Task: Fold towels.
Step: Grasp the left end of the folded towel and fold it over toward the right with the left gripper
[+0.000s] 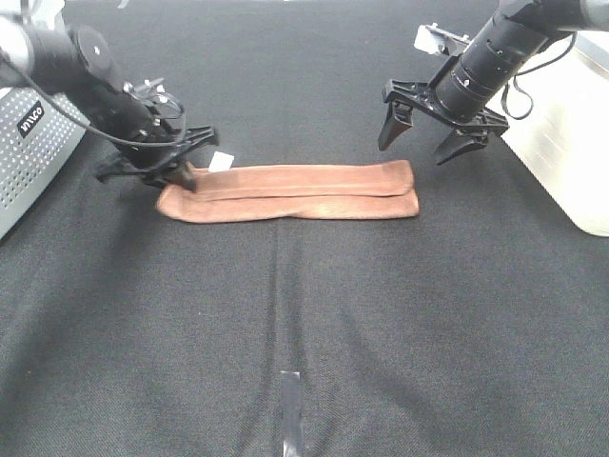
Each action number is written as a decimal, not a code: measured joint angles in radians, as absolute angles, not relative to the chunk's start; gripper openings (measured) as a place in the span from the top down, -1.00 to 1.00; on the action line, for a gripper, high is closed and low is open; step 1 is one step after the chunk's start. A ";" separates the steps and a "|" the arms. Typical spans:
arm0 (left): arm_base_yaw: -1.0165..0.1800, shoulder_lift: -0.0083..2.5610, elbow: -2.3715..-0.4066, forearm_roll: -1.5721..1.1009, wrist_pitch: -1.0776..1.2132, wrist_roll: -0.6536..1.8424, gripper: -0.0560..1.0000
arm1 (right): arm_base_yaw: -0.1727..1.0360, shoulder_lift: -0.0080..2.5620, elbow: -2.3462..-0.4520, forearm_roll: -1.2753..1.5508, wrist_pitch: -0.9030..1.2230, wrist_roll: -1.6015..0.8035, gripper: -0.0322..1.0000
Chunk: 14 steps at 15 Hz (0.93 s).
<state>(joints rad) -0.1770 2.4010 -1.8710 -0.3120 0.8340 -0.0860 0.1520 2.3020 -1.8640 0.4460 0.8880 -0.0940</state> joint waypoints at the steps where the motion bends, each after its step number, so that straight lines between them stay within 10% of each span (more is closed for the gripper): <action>1: -0.173 2.380 -1.893 -0.256 0.876 -0.095 0.77 | 0.152 2.302 -1.864 0.446 0.888 -0.094 -0.69; 14: -0.399 2.397 -2.128 -0.435 0.961 -0.285 0.77 | 0.152 2.268 -1.864 0.445 0.949 -0.094 -0.69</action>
